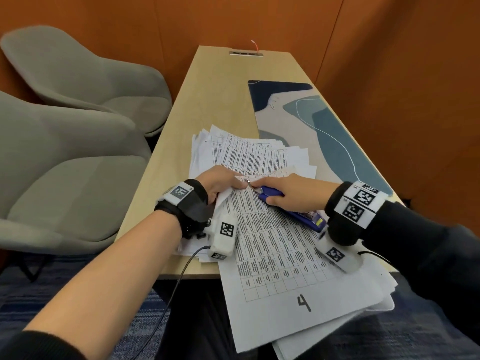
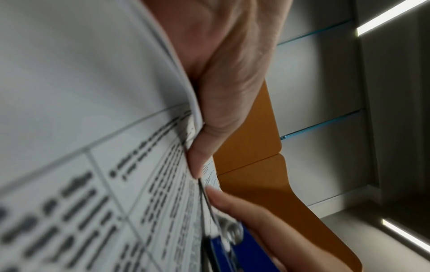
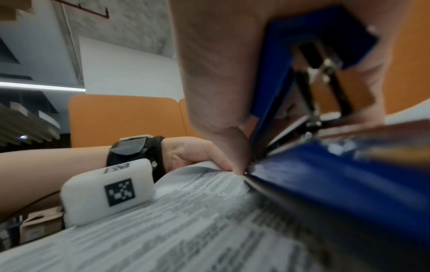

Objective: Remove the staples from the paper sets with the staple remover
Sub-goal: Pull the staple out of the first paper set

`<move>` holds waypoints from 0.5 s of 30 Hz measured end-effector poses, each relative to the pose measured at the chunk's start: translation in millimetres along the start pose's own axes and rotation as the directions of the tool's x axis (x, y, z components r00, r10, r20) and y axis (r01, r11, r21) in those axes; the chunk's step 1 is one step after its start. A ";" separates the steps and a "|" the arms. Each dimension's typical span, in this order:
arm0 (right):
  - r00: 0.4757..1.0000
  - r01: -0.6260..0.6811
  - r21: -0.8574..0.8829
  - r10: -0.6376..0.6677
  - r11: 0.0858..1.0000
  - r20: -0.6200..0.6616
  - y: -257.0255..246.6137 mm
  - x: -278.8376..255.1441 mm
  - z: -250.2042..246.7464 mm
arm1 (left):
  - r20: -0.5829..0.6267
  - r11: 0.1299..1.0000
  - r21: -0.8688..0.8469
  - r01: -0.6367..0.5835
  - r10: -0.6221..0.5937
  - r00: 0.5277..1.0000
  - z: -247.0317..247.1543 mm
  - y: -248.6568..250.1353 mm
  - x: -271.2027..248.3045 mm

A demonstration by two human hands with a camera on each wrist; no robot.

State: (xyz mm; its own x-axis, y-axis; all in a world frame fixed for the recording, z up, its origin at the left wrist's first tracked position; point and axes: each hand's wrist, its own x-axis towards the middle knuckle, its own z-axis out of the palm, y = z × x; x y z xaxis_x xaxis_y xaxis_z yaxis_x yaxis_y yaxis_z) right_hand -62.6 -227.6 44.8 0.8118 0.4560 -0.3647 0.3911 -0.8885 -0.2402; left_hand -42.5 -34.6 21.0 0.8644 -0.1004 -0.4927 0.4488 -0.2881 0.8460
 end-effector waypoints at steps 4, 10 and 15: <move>0.998 0.000 -0.005 0.000 1.000 0.063 10.1 -22.7 -2.2 | 0.062 0.998 0.067 -0.017 0.013 0.998 -3.5 -1.7 0.3; 0.999 0.010 -0.020 -0.009 1.000 0.053 10.9 -16.1 -2.5 | 0.049 0.999 0.042 -0.020 0.018 0.999 -3.6 -3.3 -1.5; 0.996 0.022 -0.043 -0.018 0.999 0.088 12.2 -15.7 -7.9 | 0.051 0.999 0.034 -0.041 0.039 0.998 -3.5 -3.9 -1.9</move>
State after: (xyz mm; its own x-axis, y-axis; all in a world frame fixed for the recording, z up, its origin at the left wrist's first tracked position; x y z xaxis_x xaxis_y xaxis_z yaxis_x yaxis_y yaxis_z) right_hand -67.2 -246.0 54.8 0.7634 0.4748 -0.4380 0.4269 -0.8797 -0.2097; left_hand -45.1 -30.0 19.3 0.8686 -0.1603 -0.4688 0.4049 -0.3155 0.8582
